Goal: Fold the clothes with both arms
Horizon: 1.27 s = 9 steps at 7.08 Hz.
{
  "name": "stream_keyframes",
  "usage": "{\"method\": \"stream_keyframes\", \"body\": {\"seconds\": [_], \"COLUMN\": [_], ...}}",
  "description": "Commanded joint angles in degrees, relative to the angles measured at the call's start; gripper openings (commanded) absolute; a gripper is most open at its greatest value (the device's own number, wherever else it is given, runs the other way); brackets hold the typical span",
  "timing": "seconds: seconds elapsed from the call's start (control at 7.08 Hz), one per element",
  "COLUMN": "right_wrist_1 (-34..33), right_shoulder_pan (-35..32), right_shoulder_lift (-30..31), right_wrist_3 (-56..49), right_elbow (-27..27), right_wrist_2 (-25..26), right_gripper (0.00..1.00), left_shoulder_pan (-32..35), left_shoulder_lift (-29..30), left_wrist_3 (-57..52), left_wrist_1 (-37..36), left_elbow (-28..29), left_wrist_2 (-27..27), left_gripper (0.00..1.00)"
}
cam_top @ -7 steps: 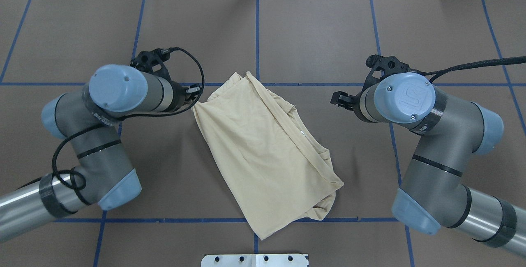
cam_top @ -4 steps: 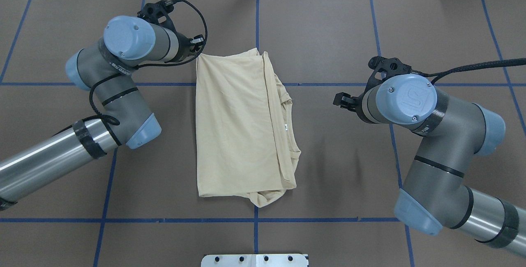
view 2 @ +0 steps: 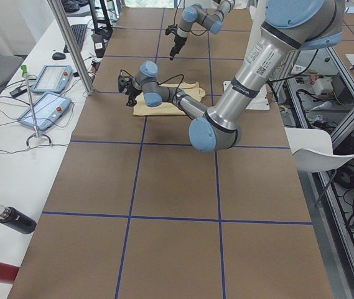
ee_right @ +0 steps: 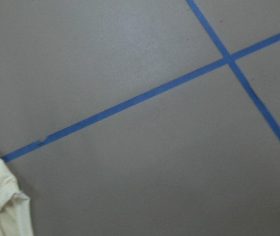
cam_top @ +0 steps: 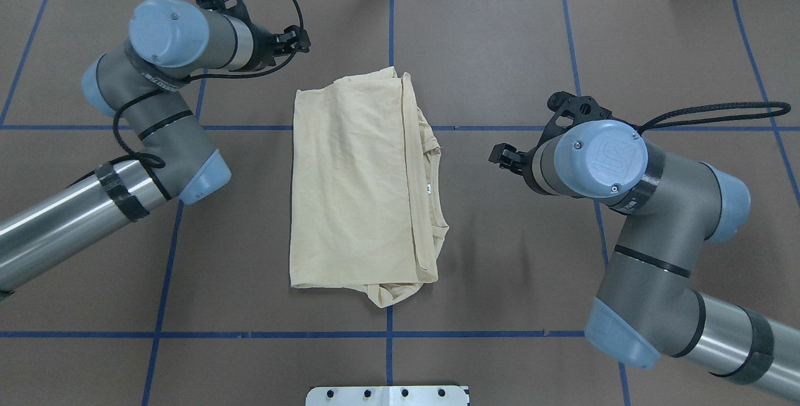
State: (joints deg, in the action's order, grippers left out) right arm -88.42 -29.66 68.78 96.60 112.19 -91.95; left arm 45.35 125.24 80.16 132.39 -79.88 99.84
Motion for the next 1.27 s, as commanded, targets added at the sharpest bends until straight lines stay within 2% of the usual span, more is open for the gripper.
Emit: {"method": "stream_keyframes", "body": {"seconds": [0.0, 0.14, 0.28, 0.42, 0.85, 1.13], "right_wrist_1": [1.04, 1.75, 2.10, 2.11, 1.76, 2.19], "right_shoulder_pan": [8.25, 11.35, 15.12, 18.72, 20.78, 22.88], "right_shoulder_lift": [-4.42, -5.57, -6.80, -7.60, -7.61, -8.22], "right_wrist_3": [21.77, 23.18, 26.50, 31.41, 46.71, 55.06], "right_elbow": [0.14, 0.22, 0.14, -0.12, -1.52, -4.77], "right_wrist_2": [3.24, 3.88, 7.02, 10.79, 13.02, 17.57], "right_gripper": [1.00, 1.00, 1.00, 1.00, 0.94, 0.85], "left_shoulder_pan": [0.26, 0.79, 1.40, 1.41, 1.32, 0.97], "left_shoulder_lift": [-4.66, -4.75, -6.83, -9.20, -11.33, -11.43], "left_wrist_3": [-0.18, -0.62, -1.06, -1.06, -0.88, -0.53], "left_wrist_1": [-0.20, -0.37, -0.29, -0.37, -0.29, -0.46], "left_elbow": [-6.43, -7.13, -9.57, -12.47, -13.73, -13.73], "left_wrist_2": [2.38, 3.42, 6.74, 6.95, 6.86, 6.25], "left_gripper": [1.00, 1.00, 1.00, 1.00, 1.00, 1.00]}}
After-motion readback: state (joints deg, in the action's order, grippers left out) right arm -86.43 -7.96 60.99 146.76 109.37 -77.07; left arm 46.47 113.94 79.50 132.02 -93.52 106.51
